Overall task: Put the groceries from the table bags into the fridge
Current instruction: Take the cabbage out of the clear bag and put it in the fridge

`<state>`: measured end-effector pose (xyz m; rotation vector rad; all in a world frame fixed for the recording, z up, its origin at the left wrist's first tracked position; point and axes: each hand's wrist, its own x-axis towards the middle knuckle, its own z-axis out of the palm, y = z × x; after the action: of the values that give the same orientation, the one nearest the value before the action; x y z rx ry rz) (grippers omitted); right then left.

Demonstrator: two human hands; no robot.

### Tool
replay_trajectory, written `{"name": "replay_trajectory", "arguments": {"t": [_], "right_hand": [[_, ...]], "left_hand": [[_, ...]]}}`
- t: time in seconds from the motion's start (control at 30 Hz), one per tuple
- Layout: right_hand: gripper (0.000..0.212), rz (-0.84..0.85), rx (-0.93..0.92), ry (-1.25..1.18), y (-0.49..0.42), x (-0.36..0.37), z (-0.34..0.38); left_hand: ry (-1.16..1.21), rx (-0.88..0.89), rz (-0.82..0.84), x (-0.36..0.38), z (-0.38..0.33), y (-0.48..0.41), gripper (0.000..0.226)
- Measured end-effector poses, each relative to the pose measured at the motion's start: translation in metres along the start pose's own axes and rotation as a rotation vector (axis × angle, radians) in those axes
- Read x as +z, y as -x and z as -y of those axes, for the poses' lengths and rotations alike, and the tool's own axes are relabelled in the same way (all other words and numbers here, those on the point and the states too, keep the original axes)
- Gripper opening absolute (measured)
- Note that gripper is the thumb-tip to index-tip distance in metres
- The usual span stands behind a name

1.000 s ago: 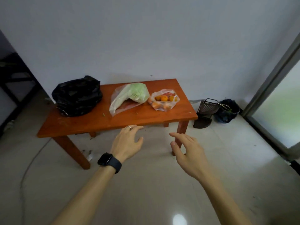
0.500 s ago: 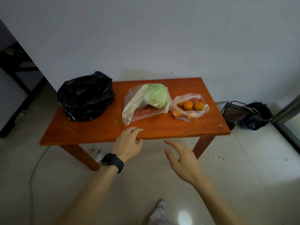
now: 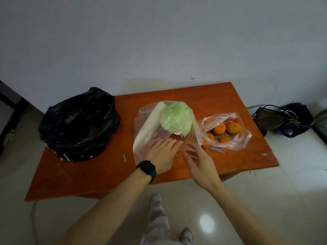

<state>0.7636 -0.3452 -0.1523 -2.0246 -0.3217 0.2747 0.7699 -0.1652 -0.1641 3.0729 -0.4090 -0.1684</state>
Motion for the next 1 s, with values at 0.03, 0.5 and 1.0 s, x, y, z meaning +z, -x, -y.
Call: {"name": "replay_trajectory", "arguments": {"t": [0.03,0.5,1.0], "right_hand": [[0.034,-0.017,0.021,-0.004,-0.016,0.003,-0.005],[0.073,0.1,0.126,0.646,-0.175,0.006,-0.046],[0.037,0.004,0.351,0.217,-0.321,-0.032,-0.092]], "left_hand": [[-0.041,0.077,0.032,0.008,0.008,-0.014,0.063],[-0.424,0.268,0.128,0.003,0.163,-0.154,0.093],[0.379,0.063,0.317,0.029,0.2,-0.282,0.091]]}}
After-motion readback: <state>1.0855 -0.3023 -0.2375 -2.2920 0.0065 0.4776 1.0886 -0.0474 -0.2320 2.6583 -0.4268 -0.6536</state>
